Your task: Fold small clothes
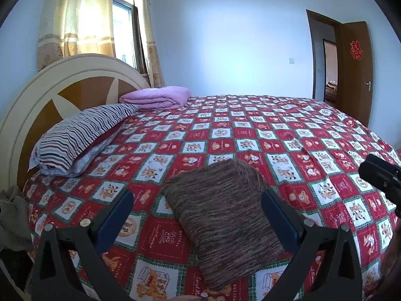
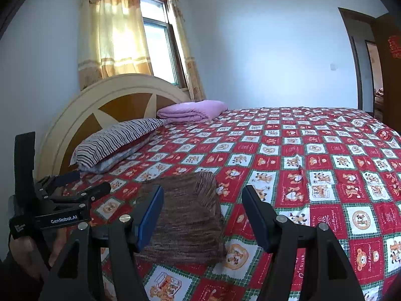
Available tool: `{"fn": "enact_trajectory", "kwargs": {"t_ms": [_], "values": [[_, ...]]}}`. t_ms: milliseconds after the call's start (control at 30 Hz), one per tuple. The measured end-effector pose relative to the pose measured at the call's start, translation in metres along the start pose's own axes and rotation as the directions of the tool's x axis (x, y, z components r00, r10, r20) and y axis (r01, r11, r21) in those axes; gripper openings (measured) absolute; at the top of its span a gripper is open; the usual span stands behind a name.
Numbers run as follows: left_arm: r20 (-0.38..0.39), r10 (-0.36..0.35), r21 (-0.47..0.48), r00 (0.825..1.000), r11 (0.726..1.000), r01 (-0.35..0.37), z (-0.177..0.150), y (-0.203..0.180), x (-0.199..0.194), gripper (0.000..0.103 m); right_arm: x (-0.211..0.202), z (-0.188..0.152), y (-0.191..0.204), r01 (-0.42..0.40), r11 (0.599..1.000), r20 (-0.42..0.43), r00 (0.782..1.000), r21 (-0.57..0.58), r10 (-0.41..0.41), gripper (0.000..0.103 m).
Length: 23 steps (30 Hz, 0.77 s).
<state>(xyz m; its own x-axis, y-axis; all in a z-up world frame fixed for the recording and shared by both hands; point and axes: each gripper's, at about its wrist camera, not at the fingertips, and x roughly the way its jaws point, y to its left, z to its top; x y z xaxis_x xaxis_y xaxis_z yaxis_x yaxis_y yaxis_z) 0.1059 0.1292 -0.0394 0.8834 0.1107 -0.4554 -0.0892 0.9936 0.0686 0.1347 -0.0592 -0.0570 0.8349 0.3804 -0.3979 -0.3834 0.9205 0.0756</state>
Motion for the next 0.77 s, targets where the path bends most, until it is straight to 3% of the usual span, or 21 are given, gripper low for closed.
{"fn": "enact_trajectory", "kwargs": {"t_ms": [767], "values": [[0.009,0.036,-0.014,0.999,0.999,-0.036,-0.001,0.012,0.005,0.103,0.003,-0.006,0.01,-0.017,0.998,-0.042,0.999,-0.057,0.014,0.066]]}}
